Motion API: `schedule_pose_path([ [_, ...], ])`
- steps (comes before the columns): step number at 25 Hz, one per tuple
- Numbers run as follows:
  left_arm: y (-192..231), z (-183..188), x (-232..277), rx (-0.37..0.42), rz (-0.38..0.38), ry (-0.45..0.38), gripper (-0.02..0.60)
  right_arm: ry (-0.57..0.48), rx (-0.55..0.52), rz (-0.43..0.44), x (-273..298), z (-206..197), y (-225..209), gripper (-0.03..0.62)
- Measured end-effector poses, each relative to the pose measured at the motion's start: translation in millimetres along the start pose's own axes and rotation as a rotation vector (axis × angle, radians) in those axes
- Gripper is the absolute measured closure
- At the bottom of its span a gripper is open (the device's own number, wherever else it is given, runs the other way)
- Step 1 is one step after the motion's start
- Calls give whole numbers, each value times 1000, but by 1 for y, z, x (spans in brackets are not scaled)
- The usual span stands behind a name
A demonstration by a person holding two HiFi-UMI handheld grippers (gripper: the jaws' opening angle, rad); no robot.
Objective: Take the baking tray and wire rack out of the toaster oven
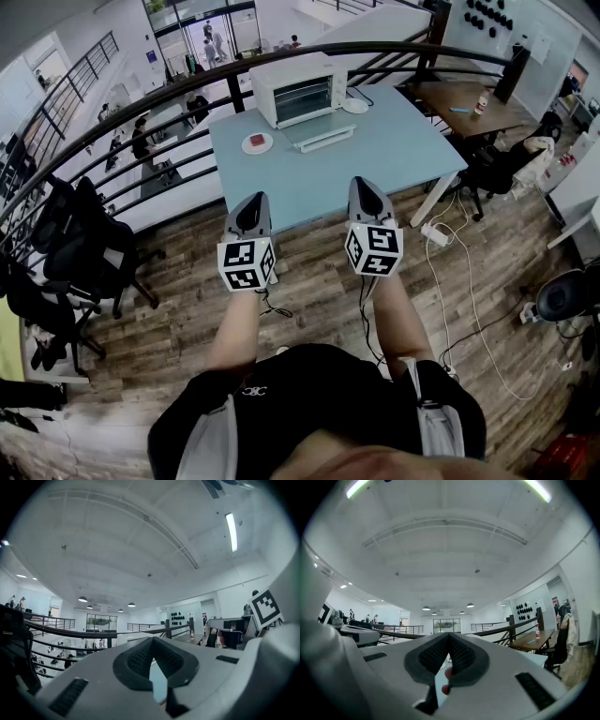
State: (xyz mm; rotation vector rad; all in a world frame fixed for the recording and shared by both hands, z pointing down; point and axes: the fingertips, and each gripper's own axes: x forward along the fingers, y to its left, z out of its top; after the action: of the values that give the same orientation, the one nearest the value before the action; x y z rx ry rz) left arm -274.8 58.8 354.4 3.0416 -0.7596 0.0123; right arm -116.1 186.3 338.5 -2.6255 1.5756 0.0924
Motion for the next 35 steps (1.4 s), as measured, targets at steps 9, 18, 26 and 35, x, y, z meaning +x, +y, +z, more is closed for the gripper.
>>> schedule_pose_path([
  [9,-33,4,7,9,11,-12,574,-6,15,19,-17,1,-27,592],
  [18,-91,9,17,22,23,-38,574,-14,3,39,-33,4,-73,592],
  [26,-109,11,33,30,24,-40,574,-23,19,47,-28,3,-93,592],
  [35,-84,-10,83,7,41,-54,574,-7,-3,79,27,-23,-95,592],
])
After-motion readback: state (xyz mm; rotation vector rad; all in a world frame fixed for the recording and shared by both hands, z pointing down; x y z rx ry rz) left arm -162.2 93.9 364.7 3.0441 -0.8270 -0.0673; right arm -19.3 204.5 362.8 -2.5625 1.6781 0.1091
